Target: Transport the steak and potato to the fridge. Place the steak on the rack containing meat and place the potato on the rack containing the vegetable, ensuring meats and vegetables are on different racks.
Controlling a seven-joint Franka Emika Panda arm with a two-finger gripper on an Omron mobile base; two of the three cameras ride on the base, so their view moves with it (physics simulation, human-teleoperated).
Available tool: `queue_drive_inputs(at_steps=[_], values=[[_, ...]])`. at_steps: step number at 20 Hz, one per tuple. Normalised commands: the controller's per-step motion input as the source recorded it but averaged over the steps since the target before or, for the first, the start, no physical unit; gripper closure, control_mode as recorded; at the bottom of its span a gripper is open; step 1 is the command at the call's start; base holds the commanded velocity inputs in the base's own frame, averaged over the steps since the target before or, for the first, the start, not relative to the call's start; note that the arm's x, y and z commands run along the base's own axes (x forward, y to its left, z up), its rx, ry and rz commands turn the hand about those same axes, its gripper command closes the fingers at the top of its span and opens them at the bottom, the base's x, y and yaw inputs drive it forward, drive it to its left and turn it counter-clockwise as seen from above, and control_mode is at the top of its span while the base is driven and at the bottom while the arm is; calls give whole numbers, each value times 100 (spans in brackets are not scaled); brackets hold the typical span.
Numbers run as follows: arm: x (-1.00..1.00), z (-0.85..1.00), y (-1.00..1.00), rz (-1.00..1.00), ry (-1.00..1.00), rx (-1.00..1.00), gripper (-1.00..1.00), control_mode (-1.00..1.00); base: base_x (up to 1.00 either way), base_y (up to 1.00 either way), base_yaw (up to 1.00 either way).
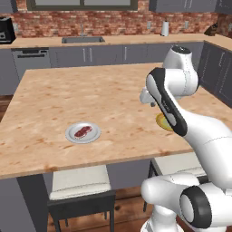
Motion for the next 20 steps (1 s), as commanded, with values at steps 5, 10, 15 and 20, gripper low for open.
queue_drive_inputs(at_steps=[5, 10, 15, 20], values=[[-53, 0, 12, 2, -3, 0, -100, -100, 0, 0, 0], [-69, -2, 31, 0, -1, 5, -100, -100, 0, 0, 0], [-31, -8, 59, 0, 0, 5, -100, -100, 0, 0, 0], [-9, -20, 73, -10, 2, 1, -100, -100, 0, 0, 0]])
